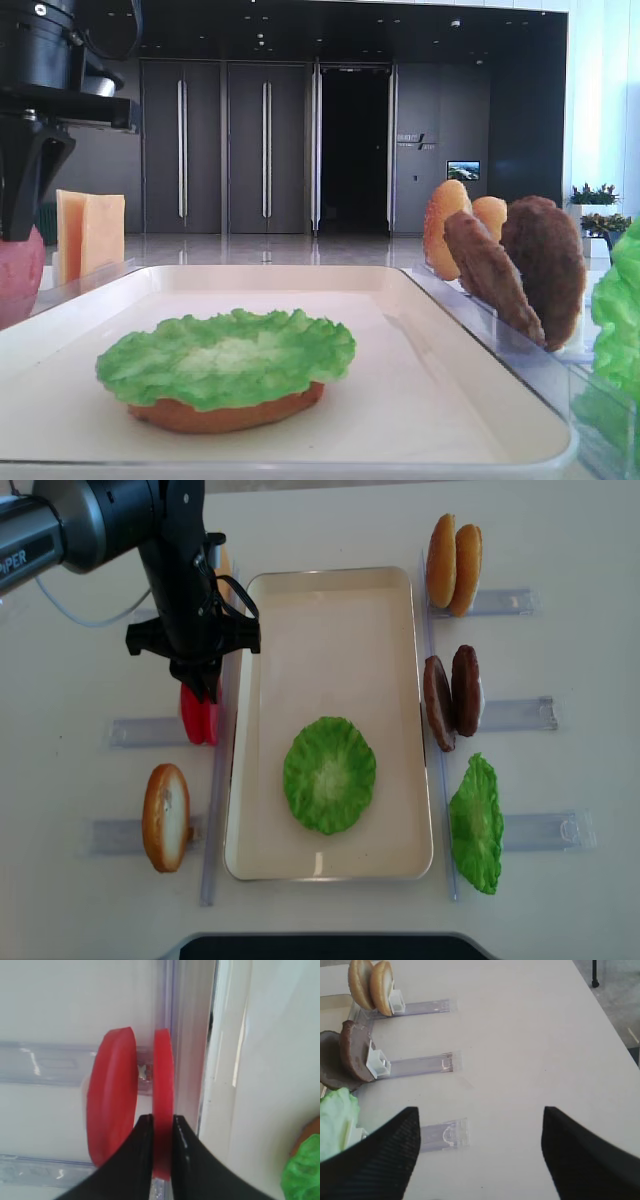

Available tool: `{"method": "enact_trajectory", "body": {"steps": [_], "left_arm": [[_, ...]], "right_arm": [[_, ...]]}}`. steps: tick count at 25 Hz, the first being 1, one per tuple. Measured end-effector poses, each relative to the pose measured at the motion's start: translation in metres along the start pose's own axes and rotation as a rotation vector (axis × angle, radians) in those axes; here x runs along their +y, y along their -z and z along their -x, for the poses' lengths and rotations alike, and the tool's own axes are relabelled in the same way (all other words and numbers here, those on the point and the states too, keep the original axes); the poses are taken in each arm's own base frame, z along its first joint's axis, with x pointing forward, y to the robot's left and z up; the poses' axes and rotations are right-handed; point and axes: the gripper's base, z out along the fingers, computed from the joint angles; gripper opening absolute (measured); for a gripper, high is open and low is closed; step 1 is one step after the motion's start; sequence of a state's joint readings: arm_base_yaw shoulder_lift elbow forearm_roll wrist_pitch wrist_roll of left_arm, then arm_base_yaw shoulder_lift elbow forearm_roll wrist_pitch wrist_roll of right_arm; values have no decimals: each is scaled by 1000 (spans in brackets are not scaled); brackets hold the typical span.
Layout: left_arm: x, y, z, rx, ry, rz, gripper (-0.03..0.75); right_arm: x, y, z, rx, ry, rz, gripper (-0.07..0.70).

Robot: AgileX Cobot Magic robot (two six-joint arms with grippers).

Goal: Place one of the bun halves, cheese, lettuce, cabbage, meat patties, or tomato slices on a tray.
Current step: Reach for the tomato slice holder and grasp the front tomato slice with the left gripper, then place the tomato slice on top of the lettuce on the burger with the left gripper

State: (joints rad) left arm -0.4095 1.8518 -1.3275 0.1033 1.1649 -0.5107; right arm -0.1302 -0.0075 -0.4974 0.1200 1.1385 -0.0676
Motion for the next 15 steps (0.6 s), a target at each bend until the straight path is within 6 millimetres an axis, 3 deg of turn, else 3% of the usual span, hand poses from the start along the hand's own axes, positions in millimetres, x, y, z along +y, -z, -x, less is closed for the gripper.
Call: {"method": "enact_trajectory", "body": {"steps": [7,15], "left_arm": [[2,5,-2,0,-7,8,61],[11,56,-8,-124,-6,-50,60]], "right_arm": [[0,0,0,0,0,0,514],[0,0,0,0,0,0,514]]}}
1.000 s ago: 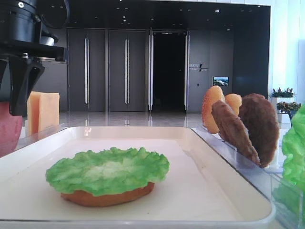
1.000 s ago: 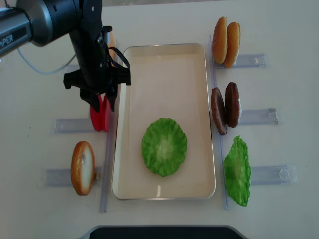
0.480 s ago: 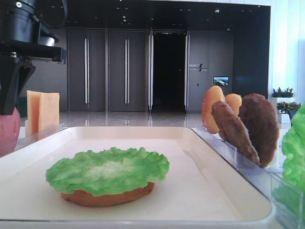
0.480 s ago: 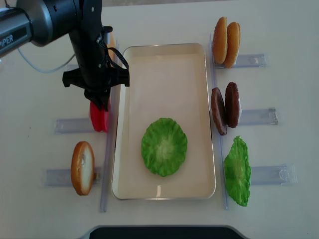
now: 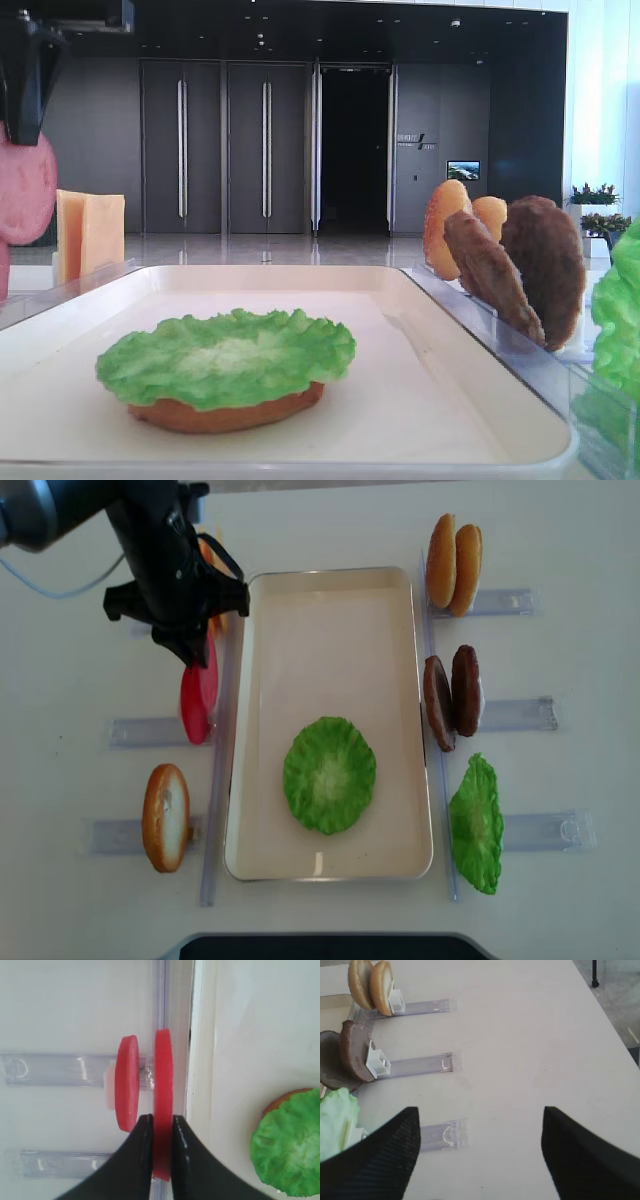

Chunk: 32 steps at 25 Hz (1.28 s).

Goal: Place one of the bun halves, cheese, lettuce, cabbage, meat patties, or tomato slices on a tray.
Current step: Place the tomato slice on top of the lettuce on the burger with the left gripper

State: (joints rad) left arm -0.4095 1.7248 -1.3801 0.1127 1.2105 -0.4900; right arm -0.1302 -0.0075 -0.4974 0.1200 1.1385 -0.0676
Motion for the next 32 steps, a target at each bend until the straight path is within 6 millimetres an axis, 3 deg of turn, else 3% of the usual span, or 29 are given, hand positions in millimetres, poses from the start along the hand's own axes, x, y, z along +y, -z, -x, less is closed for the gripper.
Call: {"method": "enact_trajectory", "body": {"steps": [5,16,32], "left_arm": [[6,25,-3,-74,-3,-12,60],[6,28,-10,-56,4,-49,60],[46,56,-104,-64,37,-150,60]], "right_arm": [[0,0,0,0,0,0,514],[0,0,0,0,0,0,514],[0,0,0,0,0,0,514]]}}
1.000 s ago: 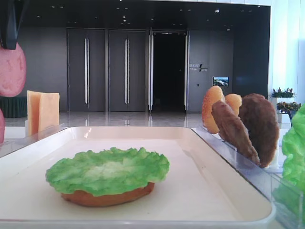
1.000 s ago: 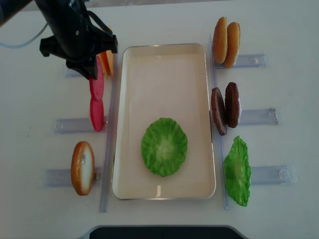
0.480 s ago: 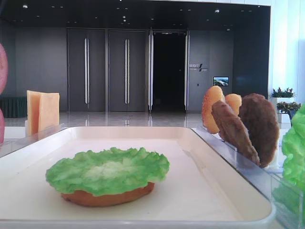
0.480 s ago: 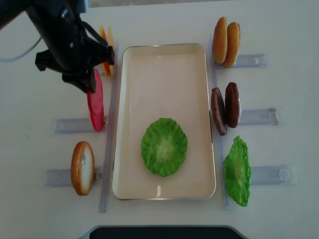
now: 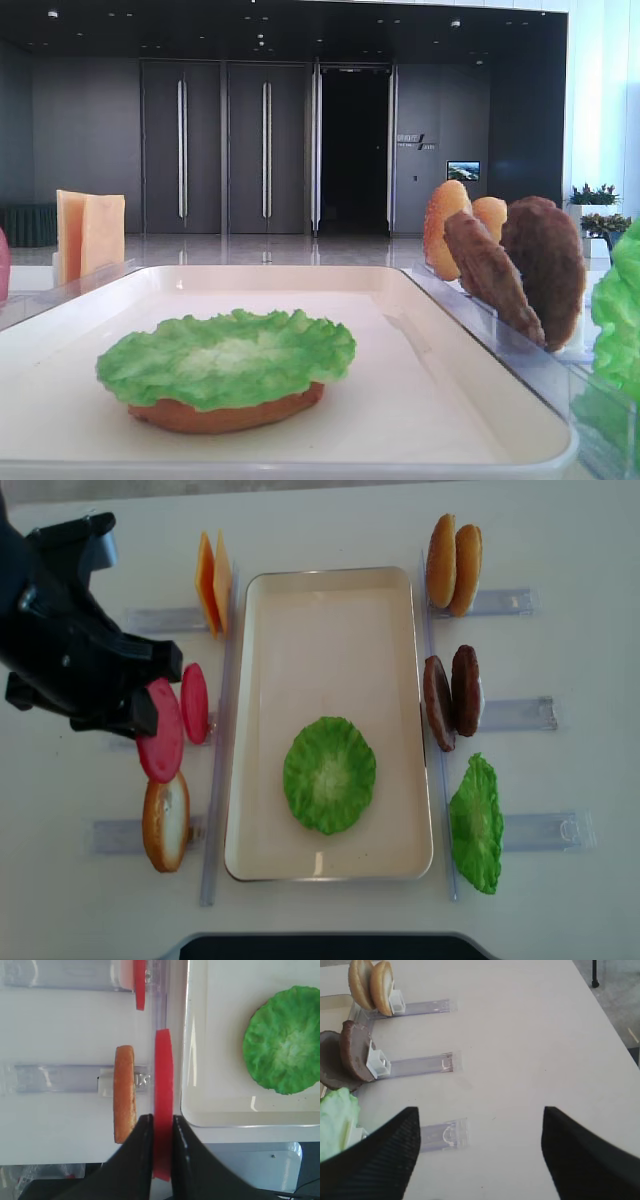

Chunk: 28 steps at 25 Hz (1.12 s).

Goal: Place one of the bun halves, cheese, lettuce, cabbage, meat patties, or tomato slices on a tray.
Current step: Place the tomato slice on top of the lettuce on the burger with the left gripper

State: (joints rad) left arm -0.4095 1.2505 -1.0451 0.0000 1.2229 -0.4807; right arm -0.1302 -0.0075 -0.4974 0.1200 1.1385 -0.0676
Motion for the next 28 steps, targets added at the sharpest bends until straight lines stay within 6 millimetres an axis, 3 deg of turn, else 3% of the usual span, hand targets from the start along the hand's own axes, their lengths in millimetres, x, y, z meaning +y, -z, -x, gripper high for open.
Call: {"method": "enact_trajectory", "body": {"steps": [6,13,21,28], "left_arm": [[7,-9,-12,34,14,27,60],[-1,-15,-8,4,9,-51,60],[-28,-60,10,118,-64,-189,60],[-57,-91,20,168,-147,-445,60]], "right_arm": [[0,0,0,0,0,0,514],[0,0,0,0,0,0,514],[0,0,0,0,0,0,514],[0,0,0,0,0,0,514]]}}
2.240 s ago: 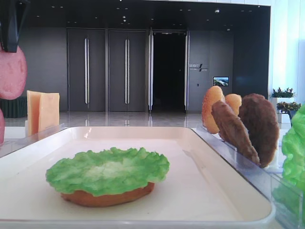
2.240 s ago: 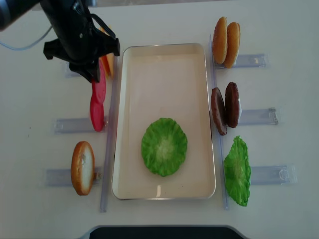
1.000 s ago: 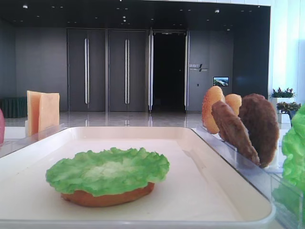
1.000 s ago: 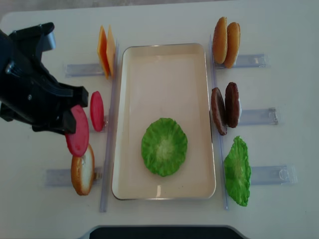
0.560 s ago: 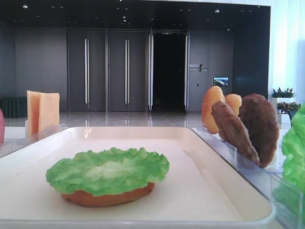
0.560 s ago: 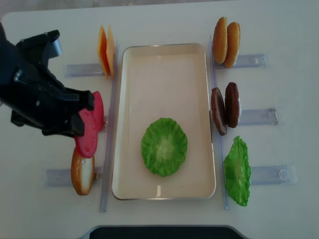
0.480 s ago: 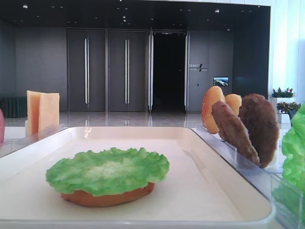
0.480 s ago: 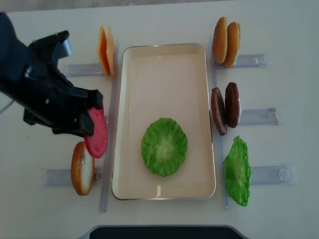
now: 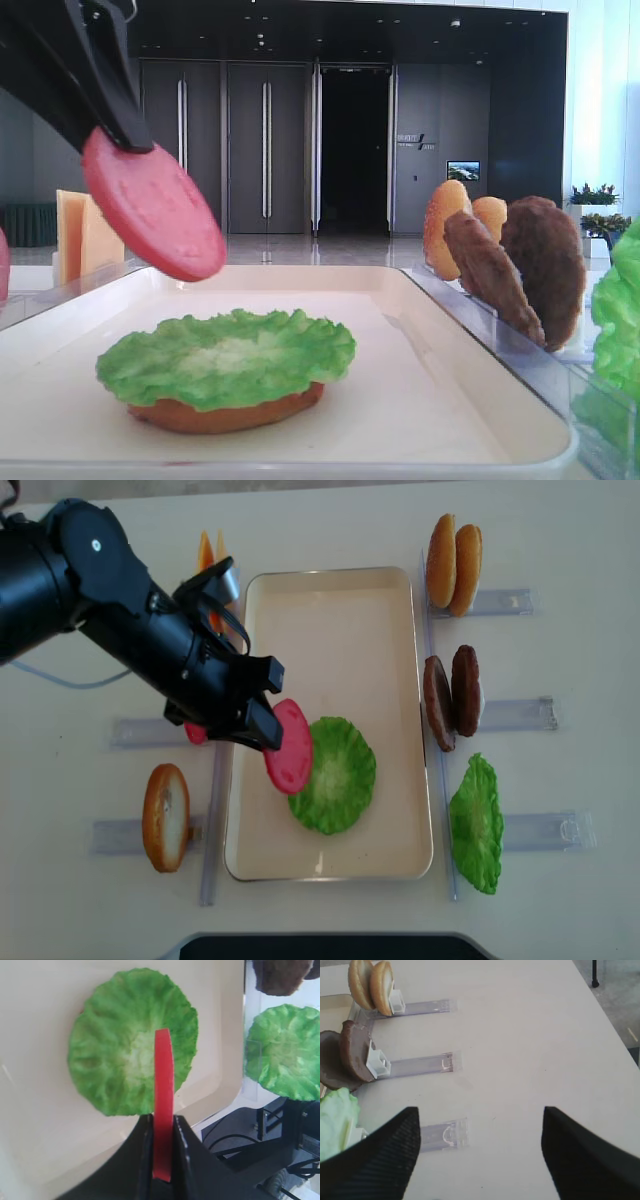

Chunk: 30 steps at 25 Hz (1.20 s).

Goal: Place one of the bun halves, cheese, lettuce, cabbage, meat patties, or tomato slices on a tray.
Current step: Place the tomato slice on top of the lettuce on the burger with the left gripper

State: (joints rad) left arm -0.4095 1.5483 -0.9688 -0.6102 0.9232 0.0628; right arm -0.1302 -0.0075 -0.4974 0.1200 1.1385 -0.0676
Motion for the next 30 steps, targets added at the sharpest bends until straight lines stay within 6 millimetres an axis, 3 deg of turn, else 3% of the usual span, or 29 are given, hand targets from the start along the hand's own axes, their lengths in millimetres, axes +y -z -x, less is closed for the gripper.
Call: {"method": "enact_trajectory", "body": {"steps": [7,15,30], "left_arm": [[-5,-27,13,6,-52,-167,60],[2,-45,18,35,-16,-167,60],[2,-46,21,16,73,-174,60]], "right_arm": [[0,0,0,0,0,0,514],[0,0,0,0,0,0,514],[0,0,0,0,0,0,514]]}}
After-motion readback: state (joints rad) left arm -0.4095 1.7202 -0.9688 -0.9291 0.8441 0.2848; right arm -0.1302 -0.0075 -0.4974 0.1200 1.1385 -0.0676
